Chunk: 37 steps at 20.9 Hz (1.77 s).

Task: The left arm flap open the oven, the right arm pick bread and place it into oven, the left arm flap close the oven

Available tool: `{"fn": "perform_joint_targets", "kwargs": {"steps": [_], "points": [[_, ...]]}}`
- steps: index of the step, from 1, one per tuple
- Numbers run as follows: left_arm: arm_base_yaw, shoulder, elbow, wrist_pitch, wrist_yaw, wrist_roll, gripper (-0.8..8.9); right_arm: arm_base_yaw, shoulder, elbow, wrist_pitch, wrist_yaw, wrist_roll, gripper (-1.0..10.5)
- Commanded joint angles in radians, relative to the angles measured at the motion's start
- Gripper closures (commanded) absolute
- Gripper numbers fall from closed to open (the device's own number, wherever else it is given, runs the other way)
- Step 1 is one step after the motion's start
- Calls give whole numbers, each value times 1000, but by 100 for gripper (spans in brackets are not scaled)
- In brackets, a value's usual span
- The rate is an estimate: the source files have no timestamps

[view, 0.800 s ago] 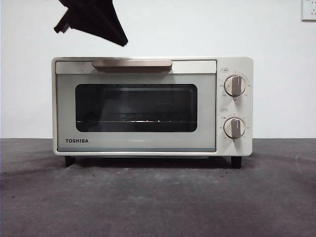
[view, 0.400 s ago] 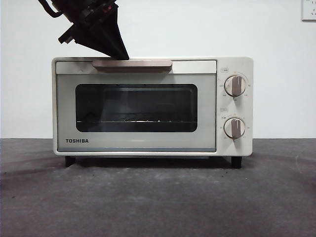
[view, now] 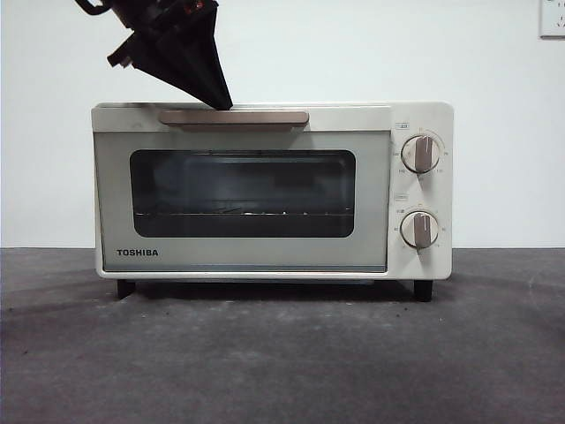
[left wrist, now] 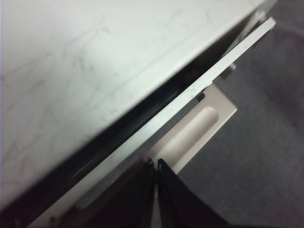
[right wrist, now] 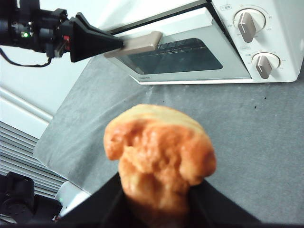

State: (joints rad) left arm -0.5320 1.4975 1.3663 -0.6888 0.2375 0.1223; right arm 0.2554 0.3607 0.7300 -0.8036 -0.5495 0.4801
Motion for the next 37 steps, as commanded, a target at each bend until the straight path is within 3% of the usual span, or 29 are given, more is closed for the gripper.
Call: {"fn": "perform_joint_targets", "kwargs": {"steps": [1,11,15,23,30,37], "points": [[-16,35,-4,-70,-47,23,797,4,1,5,9,1,6,837],[-93,-19,-140,-38,-66,-31,797,4,1,5,9,0,4,837],[-115,-79,-271,65,-77,-106,797,4,1,5,9,0,-2,837],[-192,-281,-567,313,-199,-303,797,4,1,5,10,2,-25,837],[-249,-290,-638,398,-241,-390,797,4,1,5,10,4,-25,837],[-278,-289,-675,426,-250,-422,797,4,1,5,10,8,-24,837]]}}
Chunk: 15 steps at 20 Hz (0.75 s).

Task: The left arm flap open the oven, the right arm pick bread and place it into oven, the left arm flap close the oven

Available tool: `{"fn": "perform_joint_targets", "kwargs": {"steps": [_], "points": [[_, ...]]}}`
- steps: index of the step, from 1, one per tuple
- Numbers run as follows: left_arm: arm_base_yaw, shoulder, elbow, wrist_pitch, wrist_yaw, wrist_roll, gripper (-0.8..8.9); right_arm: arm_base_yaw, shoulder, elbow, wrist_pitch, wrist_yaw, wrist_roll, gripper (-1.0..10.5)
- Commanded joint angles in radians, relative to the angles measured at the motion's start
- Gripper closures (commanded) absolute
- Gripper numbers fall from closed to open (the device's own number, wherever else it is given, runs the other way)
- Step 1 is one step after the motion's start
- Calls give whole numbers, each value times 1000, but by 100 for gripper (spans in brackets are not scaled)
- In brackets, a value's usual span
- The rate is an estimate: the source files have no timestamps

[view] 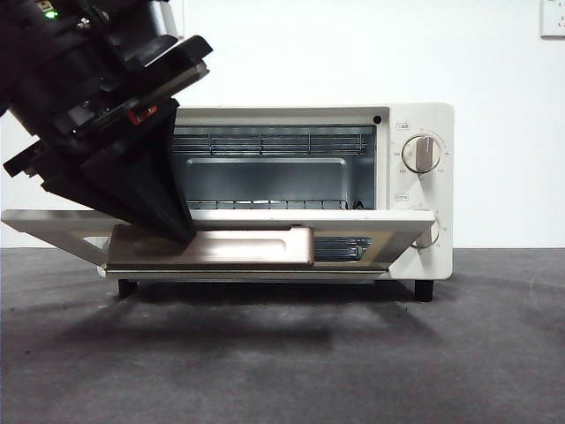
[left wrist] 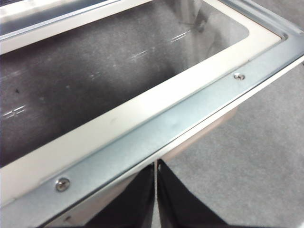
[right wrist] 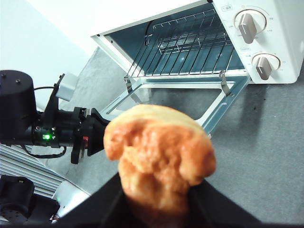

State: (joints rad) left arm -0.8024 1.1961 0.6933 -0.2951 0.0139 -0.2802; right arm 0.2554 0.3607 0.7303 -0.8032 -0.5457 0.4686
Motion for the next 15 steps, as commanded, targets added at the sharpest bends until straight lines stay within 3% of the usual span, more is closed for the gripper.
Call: {"fn": "perform_joint_targets", "kwargs": {"steps": [1,8,15], "points": [[-11,13,-16,41,-34,-26,797,4,1,5,10,4,-13,837],[-19,13,-82,75,-27,-73,797,4,1,5,10,5,-13,837],[-30,-44,-63,-31,103,-72,797,4,25,5,16,-27,-8,837]]}}
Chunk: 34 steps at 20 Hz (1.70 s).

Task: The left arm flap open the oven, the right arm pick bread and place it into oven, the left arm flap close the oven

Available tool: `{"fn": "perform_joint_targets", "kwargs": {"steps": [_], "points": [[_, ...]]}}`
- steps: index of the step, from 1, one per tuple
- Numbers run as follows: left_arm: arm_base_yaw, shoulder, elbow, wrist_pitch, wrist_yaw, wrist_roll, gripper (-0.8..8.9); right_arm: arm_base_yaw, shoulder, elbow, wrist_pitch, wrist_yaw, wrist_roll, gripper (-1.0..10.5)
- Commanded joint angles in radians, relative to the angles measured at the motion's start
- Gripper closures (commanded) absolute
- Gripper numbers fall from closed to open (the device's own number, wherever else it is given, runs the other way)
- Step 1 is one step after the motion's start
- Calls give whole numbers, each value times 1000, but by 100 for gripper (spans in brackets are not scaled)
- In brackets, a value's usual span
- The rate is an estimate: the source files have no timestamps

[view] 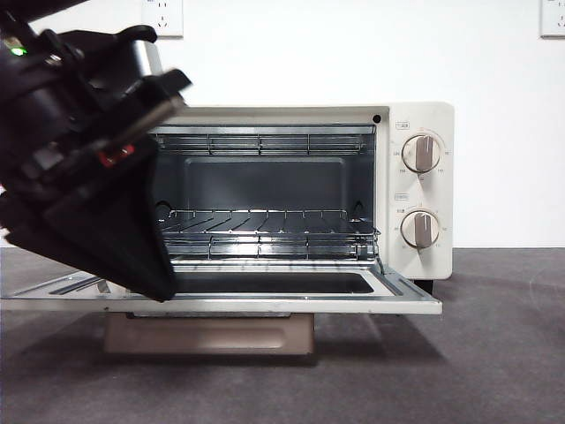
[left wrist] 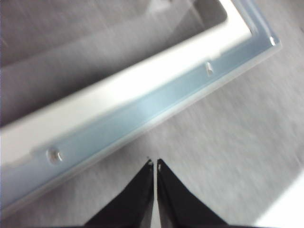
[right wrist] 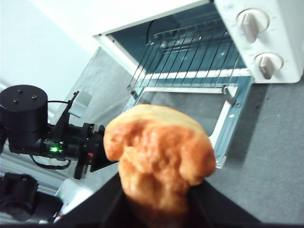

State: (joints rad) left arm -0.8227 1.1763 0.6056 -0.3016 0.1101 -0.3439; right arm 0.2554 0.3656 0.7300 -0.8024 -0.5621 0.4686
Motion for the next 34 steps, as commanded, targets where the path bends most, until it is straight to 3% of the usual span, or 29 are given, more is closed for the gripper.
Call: {"fn": "perform_joint_targets", "kwargs": {"steps": [1,8,14,19,24,34], "points": [[-10,-55,37,-58,6,-8,797,4,39,5,23,-16,-8,837],[-9,-327,109,-248,-6,-8,797,81,241,5,240,-8,22,837],[-9,-543,157,-342,-69,-11,797,306,499,5,518,124,66,837],[-9,-618,225,-441,-154,-13,797,405,666,30,642,219,94,837],[-9,-652,288,-515,-213,-8,797,462,803,70,693,367,102,837],[-9,-664,334,-607,-215,-35,794,472,993,94,891,539,156,837]]}}
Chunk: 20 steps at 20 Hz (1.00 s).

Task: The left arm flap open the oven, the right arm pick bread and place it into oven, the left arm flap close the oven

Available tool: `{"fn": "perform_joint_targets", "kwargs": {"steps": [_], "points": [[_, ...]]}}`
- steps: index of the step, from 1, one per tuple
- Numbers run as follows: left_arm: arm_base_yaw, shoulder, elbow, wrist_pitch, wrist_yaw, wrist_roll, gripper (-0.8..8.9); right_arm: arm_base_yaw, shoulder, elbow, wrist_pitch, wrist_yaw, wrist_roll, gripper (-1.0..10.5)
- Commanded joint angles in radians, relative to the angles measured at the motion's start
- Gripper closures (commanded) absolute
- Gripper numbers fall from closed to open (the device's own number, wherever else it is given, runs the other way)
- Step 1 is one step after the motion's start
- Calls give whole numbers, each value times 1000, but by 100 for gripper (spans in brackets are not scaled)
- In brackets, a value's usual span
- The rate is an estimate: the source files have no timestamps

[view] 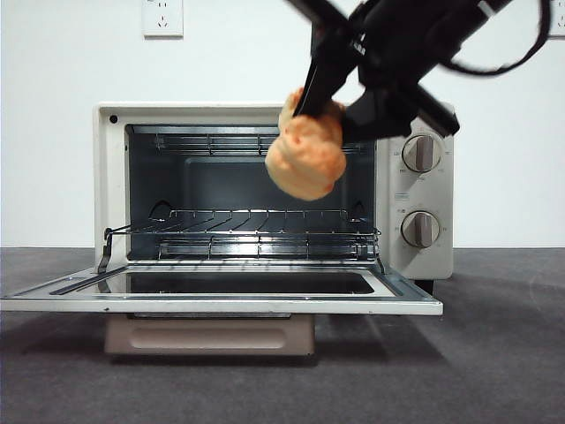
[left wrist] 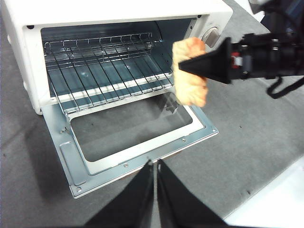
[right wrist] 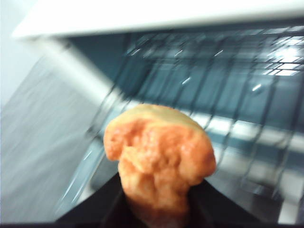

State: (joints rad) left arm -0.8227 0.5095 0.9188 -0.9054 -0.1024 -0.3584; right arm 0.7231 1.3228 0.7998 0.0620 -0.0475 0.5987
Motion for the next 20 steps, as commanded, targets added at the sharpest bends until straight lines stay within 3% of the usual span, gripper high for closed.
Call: {"fn": "perform_joint_targets", "kwargs": {"steps": [1,13,20], "points": [[-9,3,21,-7,-2,-31,794,1,54,27,36,37,26,837],[-9,3,21,-23,18,-50,794,-20,194,35,241,126,80,837],[-9,3,21,-23,17,-32,794,-50,223,49,246,154,105,836]]}}
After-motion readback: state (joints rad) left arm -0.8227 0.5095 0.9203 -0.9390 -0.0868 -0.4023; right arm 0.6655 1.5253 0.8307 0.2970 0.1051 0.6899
